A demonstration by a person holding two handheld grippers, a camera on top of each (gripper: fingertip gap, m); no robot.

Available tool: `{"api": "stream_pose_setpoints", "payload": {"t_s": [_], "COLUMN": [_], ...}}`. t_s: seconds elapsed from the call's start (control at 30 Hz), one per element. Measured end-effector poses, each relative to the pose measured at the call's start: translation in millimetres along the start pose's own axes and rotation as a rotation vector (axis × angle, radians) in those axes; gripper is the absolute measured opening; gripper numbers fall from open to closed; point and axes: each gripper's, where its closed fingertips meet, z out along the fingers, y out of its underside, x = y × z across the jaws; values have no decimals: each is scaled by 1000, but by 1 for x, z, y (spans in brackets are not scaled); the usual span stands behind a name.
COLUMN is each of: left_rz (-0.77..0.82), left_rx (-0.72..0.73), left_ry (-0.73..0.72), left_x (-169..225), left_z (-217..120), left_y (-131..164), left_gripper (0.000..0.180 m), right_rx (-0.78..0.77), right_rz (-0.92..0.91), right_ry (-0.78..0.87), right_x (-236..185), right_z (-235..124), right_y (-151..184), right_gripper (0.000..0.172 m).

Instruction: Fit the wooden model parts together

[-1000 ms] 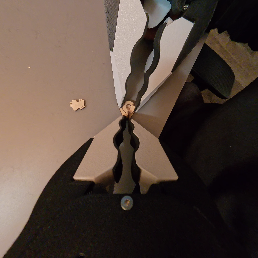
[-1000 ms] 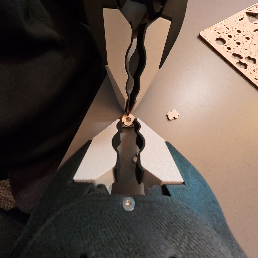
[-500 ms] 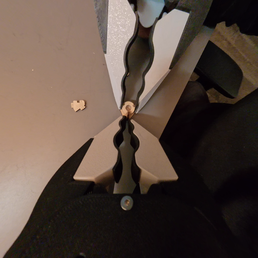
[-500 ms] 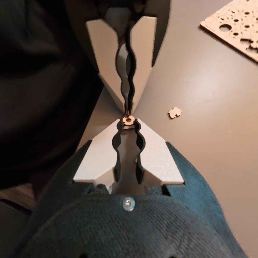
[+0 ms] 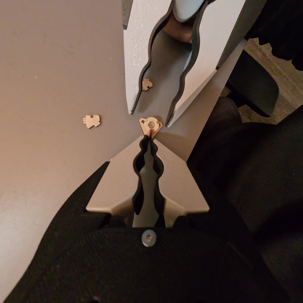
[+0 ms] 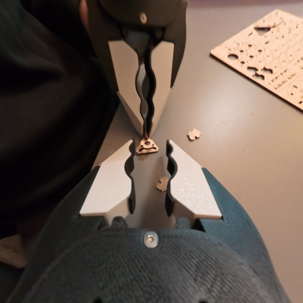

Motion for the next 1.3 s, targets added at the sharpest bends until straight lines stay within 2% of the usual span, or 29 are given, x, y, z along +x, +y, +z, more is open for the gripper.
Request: {"api": "stream_pose_setpoints", "payload": {"t_s": [0.2, 0.53, 0.67, 0.87, 1.3], "left_rz": [-13, -17, -17, -4, 7], "left_rx": [-10, -10, -7, -19, -30], "left_ry": [15, 13, 12, -3, -34], "left_x": [0, 0, 0, 0, 0], "left_z": [0, 0, 0, 0, 0], "left_y": [0, 0, 0, 0, 0], "left_gripper": [2, 2, 2, 2, 2], "right_rx": [-73, -92, -41, -175, -252], "right_rz": [-51, -39, 3, -57, -109], "right_ry": [-44, -50, -47, 7, 41], "right_x": [-5, -7, -4, -3, -5], "right_z": [8, 5, -4, 4, 4], "right_y": [9, 14, 8, 16, 13], "right_gripper": [15, 14, 14, 14, 14]}}
